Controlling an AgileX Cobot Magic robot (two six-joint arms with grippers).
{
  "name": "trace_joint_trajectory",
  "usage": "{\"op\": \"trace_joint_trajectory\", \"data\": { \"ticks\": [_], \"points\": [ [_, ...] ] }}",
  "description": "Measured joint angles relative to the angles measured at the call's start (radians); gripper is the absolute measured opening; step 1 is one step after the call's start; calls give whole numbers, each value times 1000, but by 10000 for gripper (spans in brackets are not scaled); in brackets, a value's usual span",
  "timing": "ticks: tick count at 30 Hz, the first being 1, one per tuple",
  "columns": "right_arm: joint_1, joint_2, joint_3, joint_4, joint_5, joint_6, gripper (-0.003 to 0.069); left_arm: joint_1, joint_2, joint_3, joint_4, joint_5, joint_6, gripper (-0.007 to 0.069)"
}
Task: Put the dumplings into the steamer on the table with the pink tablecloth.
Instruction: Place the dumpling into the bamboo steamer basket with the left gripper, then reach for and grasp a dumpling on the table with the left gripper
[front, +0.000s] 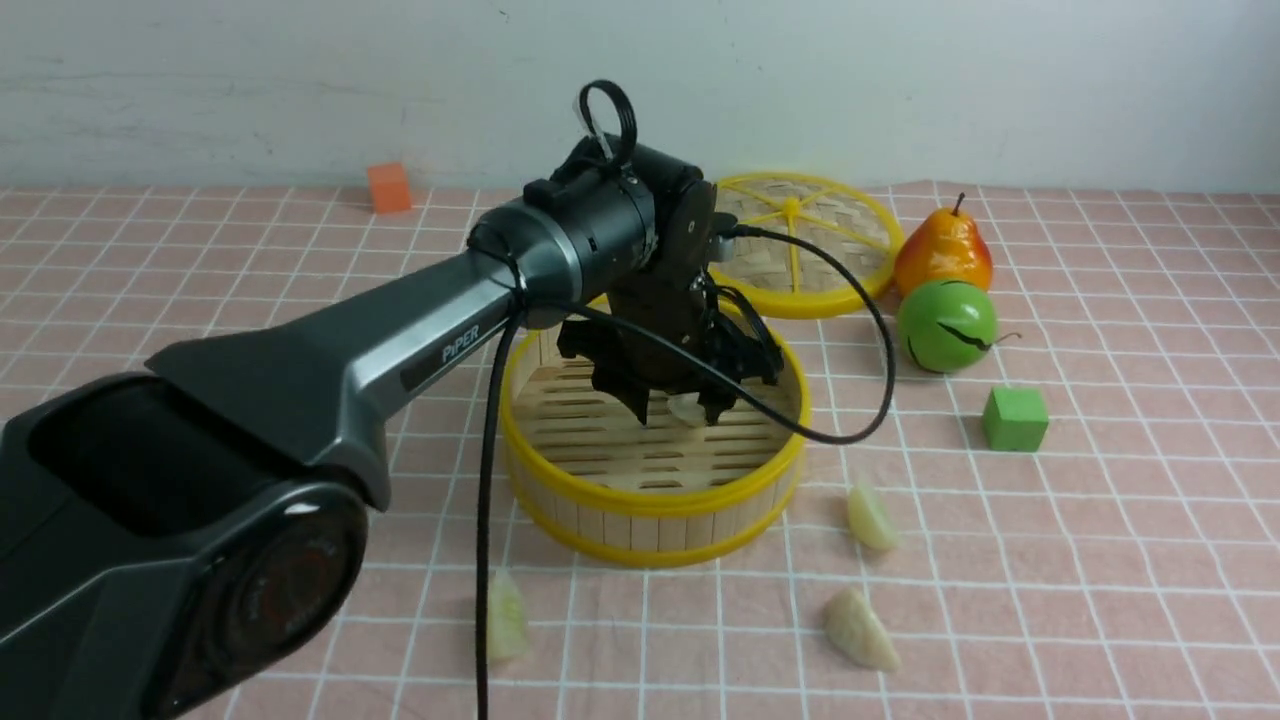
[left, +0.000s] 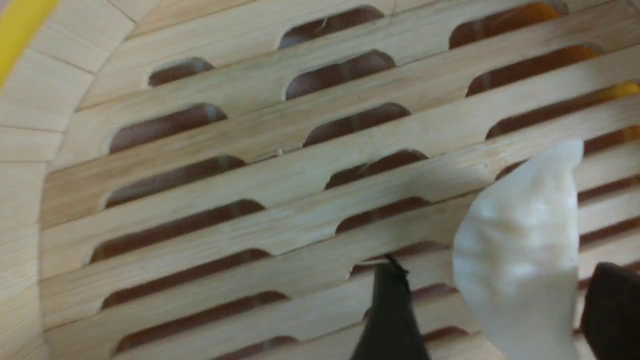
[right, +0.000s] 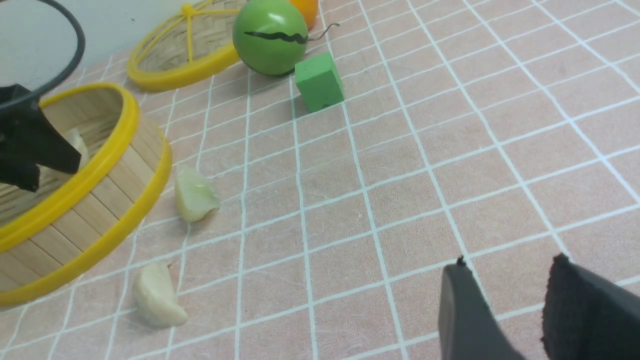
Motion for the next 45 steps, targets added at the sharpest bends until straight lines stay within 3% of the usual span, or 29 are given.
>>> {"op": "trace_joint_trajectory", "data": {
  "ticks": [4,10,14,21,26,32,39,45],
  "points": [
    [0,0,0,0,0,0,240,0,-32,-88,1,129,52,544],
    [0,0,0,1,0,0,240,0,-205,-76,-3,166,107,551],
    [0,0,0,2,0,0,240,13,-376,80,2,168,118,551],
    [0,0,0,3,-3,0,240,94,-635,525,-17,166,108,551],
    [0,0,0,3,-4,0,240,121,-751,872,-60,36,73,551],
    [0,0,0,3,-4,0,240,120,-713,1092,-95,-225,22,551],
    [0,0,0,3,-4,0,240,120,-585,1113,-134,-407,-20,551],
    [0,0,0,3,-4,0,240,120,-518,1110,-169,-421,-1,507]
  ]
}}
